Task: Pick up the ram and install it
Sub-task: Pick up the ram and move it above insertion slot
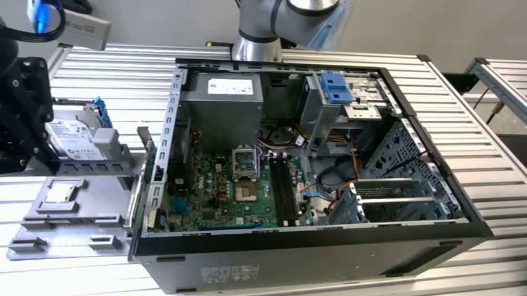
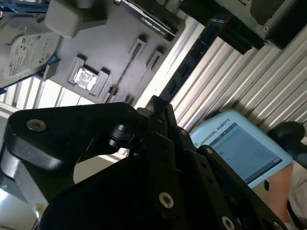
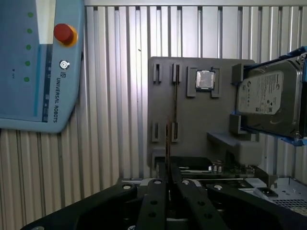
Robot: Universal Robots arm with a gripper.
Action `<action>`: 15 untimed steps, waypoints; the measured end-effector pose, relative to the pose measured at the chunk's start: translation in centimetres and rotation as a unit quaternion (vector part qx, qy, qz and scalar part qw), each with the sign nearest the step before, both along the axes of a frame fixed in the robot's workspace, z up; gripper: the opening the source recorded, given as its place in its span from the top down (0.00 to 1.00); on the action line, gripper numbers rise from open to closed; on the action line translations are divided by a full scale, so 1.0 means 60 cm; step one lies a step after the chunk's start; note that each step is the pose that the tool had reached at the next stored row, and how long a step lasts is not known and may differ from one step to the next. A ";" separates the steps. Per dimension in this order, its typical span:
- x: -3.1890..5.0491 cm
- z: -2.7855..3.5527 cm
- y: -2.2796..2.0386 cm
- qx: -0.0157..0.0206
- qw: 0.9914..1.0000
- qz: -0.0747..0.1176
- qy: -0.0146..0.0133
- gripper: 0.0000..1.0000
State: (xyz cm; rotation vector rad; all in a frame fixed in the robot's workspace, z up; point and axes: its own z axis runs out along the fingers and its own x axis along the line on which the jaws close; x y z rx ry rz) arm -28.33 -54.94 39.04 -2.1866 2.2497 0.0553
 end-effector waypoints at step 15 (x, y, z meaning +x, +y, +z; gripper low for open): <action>0.113 0.000 0.0000 0.000 1.000 0.000 0.006 1.00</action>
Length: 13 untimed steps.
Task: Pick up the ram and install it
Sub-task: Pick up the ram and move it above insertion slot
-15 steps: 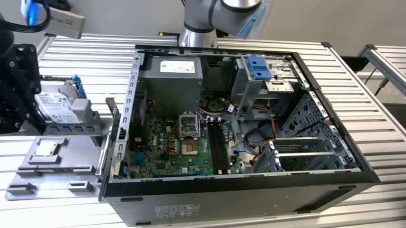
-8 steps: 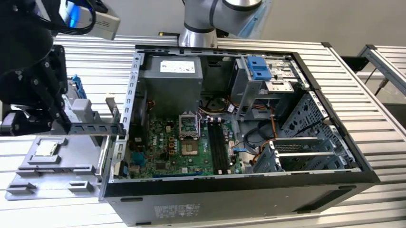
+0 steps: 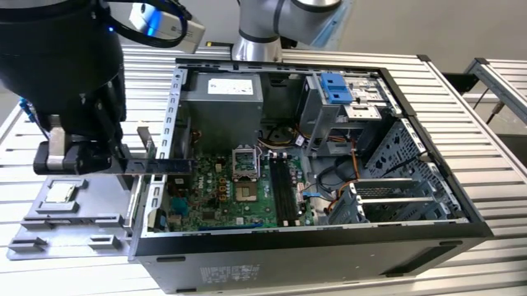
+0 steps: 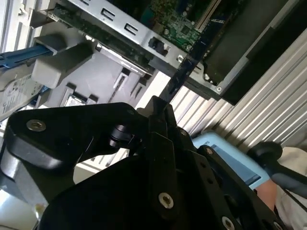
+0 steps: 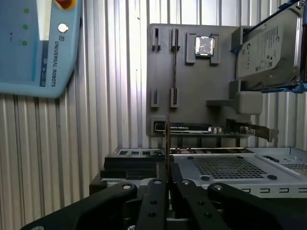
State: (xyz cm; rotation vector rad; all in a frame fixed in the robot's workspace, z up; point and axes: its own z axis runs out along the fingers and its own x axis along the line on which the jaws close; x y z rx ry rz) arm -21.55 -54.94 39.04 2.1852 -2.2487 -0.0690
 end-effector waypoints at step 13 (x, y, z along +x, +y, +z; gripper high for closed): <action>0.099 0.000 0.0000 0.000 1.000 0.000 0.005 1.00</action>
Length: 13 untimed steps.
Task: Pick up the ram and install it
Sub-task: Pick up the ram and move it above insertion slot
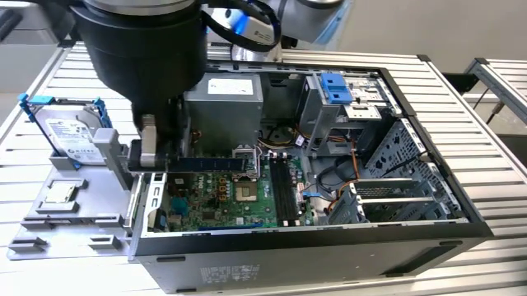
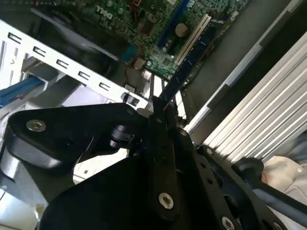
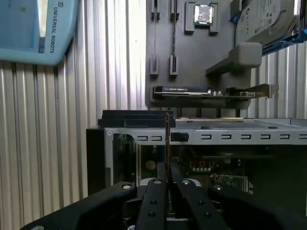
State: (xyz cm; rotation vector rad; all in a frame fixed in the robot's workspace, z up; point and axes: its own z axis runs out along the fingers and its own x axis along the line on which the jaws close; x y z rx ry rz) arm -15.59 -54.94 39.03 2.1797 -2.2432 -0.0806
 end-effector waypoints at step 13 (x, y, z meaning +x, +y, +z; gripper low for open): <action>0.107 0.000 0.0000 0.000 1.000 0.000 0.004 1.00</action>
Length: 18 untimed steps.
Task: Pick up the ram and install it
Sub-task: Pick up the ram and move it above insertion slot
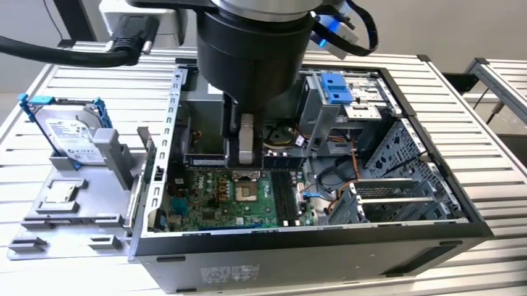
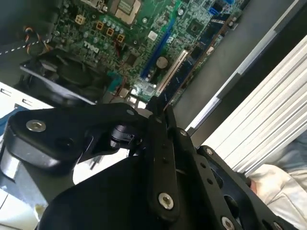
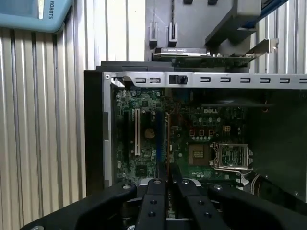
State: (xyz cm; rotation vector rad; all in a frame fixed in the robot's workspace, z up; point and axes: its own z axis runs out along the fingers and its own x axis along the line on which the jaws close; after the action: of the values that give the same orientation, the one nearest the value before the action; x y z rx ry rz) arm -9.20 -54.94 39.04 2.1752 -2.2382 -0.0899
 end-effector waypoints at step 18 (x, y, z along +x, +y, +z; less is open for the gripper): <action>0.114 0.000 0.0000 0.000 1.000 0.007 -0.001 1.00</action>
State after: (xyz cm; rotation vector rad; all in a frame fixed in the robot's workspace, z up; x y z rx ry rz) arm -2.36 -54.94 39.03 2.1920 -2.2233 -0.0878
